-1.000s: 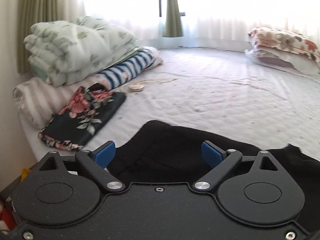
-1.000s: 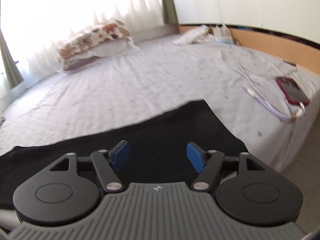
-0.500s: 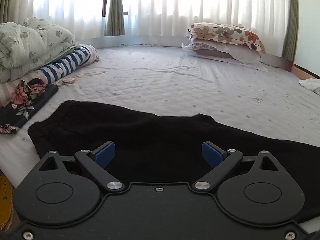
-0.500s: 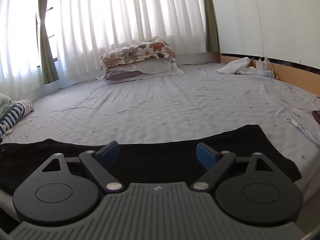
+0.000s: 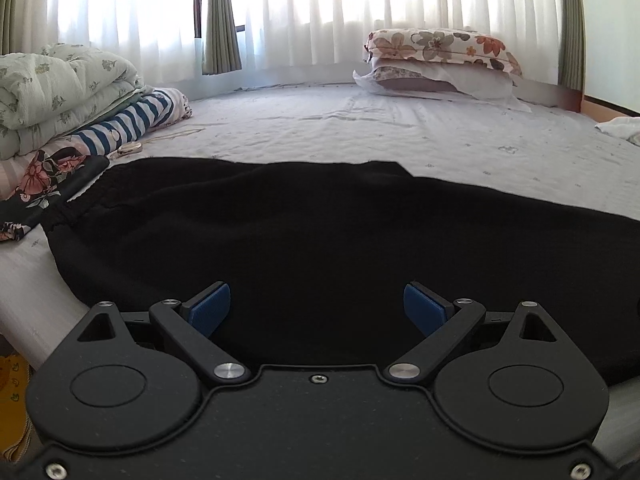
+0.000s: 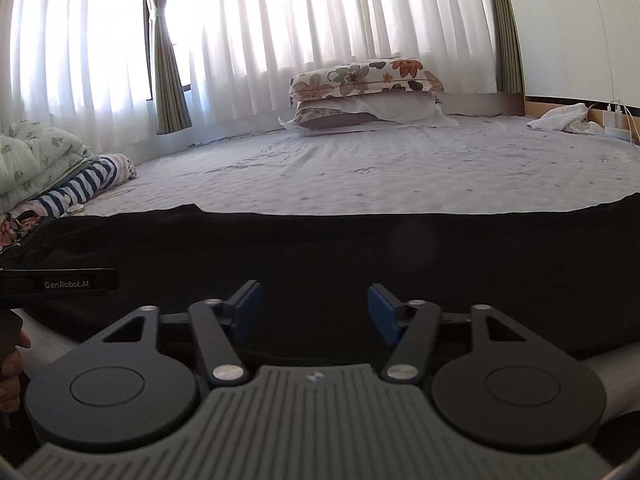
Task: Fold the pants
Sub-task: 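Move the open right gripper to the leg hems of the folded pants, then close the right gripper on the black leg hems and lift them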
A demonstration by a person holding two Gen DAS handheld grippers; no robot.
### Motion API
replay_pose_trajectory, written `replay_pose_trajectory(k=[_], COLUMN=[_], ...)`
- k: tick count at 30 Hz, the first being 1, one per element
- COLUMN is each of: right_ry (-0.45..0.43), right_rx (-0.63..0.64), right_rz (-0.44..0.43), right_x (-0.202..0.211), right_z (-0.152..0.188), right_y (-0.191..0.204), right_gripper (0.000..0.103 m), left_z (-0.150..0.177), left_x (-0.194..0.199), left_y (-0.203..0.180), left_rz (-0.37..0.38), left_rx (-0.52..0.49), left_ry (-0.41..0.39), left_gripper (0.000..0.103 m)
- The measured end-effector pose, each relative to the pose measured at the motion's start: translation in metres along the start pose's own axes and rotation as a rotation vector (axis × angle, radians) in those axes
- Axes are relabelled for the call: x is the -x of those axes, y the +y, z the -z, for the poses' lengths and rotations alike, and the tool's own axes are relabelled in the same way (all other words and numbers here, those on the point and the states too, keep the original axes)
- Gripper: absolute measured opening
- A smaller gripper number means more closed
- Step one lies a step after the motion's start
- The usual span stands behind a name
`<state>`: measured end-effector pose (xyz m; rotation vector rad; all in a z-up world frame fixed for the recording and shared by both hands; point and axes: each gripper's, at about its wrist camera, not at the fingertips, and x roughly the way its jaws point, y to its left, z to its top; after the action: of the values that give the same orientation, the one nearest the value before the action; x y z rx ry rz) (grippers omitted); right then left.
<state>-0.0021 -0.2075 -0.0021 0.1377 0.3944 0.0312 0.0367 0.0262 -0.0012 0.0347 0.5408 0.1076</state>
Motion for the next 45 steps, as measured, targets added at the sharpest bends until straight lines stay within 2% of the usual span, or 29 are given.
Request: replay_pose_trajectory(k=[1, 3, 5, 8, 12, 15, 16, 17, 20, 22, 26, 27, 28, 29, 31, 34, 36, 38, 41, 45], right_ry=[0.001, 0.008, 0.014, -0.005, -0.013, -0.021, -0.025, -0.025, -0.046, -0.052, -0.074, -0.083, -0.096, -0.119, -0.197, -0.316, -0.347, -0.332, -0.27, -0.23], right_rx=[0.008, 0.027, 0.031, 0.051, 0.039, 0.0, -0.018, -0.052, -0.172, -0.191, -0.231, -0.255, -0.294, -0.336, -0.408, -0.502, -0.535, -0.561, -0.581, -0.551], right_rz=[0.007, 0.031, 0.061, 0.101, 0.201, 0.288, 0.315, 0.353, 0.395, 0.457, 0.522, 0.525, 0.518, 0.518, 0.569, 0.636, 0.693, 0.743, 0.764, 0.735], right_x=[-0.002, -0.006, -0.009, -0.004, 0.004, 0.011, 0.014, 0.017, 0.026, 0.027, 0.026, 0.027, 0.029, 0.032, 0.041, 0.06, 0.067, 0.069, 0.067, 0.065], right_z=[0.004, 0.011, 0.017, 0.018, 0.018, 0.016, 0.015, 0.015, 0.011, 0.009, 0.006, 0.005, 0.003, 0.0, -0.004, -0.002, 0.0, 0.002, 0.005, 0.006], right_y=[0.003, 0.002, -0.005, -0.02, -0.051, -0.084, -0.096, -0.108, -0.144, -0.161, -0.192, -0.199, -0.207, -0.213, -0.219, -0.227, -0.232, -0.24, -0.251, -0.253], right_gripper=[0.052, 0.047, 0.05, 0.047, 0.048, 0.049, 0.054, 0.055, 0.055, 0.055, 0.056, 0.058, 0.068, 0.083, 0.096, 0.102, 0.103, 0.103, 0.103, 0.103], left_z=[0.003, 0.013, 0.019, 0.023, 0.024, 0.023, 0.023, 0.023, 0.024, 0.024, 0.023, 0.024, 0.023, 0.022, 0.019, 0.017, 0.015, 0.014, 0.011, 0.01], left_x=[-0.005, -0.009, -0.009, -0.01, -0.011, -0.011, -0.011, -0.011, -0.011, -0.011, -0.012, -0.013, -0.014, -0.014, -0.015, -0.015, -0.016, -0.017, -0.018, -0.018], left_y=[0.002, 0.006, 0.009, 0.008, 0.006, 0.006, 0.006, 0.005, 0.004, 0.004, 0.005, 0.005, 0.004, 0.003, 0.002, 0.002, 0.001, 0.001, 0.0, -0.001], left_rz=[-0.011, -0.017, -0.017, -0.026, -0.032, -0.032, -0.032, -0.032, -0.033, -0.034, -0.04, -0.042, -0.044, -0.047, -0.054, -0.06, -0.066, -0.07, -0.073, -0.081], left_rx=[0.0, 0.011, 0.012, 0.002, 0.002, -0.002, -0.005, -0.006, -0.006, -0.007, -0.007, -0.007, -0.006, -0.004, 0.003, 0.009, 0.01, 0.011, 0.014, 0.017], left_ry=[0.018, 0.0, -0.027, -0.045, -0.052, -0.059, -0.062, -0.063, -0.061, -0.062, -0.06, -0.059, -0.057, -0.054, -0.045, -0.032, -0.028, -0.023, -0.015, -0.01], left_gripper=[0.094, 0.1, 0.1, 0.102, 0.103, 0.103, 0.103, 0.103, 0.103, 0.103, 0.103, 0.103, 0.103, 0.103, 0.103, 0.103, 0.103, 0.103, 0.103, 0.103])
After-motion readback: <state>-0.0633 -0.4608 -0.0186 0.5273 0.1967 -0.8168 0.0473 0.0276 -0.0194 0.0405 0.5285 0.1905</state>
